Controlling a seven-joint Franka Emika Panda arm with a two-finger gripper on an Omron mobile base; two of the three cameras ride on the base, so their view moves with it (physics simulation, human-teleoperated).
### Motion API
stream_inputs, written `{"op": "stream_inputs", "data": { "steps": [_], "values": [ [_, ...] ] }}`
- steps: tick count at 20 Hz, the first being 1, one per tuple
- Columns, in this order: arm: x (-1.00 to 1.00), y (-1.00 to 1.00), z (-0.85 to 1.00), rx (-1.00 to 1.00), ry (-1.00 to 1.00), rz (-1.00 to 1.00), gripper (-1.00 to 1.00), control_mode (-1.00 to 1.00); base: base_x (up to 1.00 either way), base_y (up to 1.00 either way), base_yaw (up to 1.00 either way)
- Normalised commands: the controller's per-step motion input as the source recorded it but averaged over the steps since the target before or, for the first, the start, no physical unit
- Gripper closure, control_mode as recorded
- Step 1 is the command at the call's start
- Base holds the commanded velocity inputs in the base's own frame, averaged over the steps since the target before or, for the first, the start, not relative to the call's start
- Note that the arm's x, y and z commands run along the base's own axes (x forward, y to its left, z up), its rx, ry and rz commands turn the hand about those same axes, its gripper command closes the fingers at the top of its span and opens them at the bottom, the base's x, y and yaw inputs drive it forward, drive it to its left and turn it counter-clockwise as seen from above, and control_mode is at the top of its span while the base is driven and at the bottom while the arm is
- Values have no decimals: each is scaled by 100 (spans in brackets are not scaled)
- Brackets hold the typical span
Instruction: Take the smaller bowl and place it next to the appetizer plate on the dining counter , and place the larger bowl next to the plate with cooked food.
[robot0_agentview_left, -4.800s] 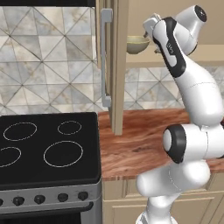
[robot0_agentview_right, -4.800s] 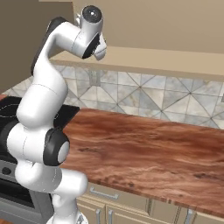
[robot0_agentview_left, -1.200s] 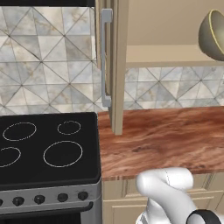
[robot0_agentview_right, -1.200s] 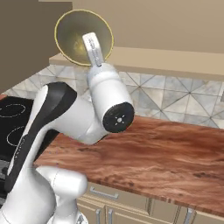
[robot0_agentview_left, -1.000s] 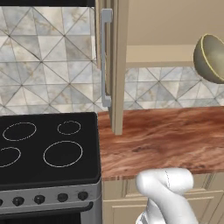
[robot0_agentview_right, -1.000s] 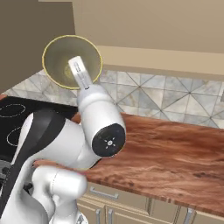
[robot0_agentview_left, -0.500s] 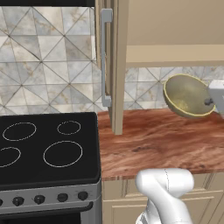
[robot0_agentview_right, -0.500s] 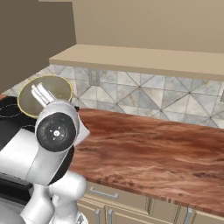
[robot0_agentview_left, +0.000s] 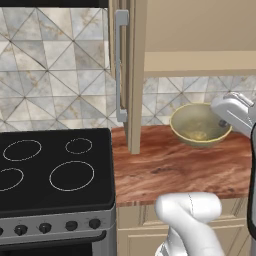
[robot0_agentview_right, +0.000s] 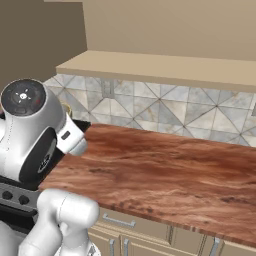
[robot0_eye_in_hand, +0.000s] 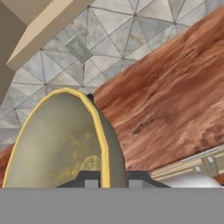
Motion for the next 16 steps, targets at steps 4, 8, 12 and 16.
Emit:
{"op": "stream_inputs", "data": {
  "steps": [4,8,12,16],
  "values": [
    [-44,-24,-5,0,3,0,100,-100,0,0,0],
    [-25,0,-16,0,9,0,100,100,-17,-1,0],
    [0,0,0,0,0,0,100,100,-100,-10,0],
    [0,0,0,0,0,0,100,100,-100,5,0]
  ]
}}
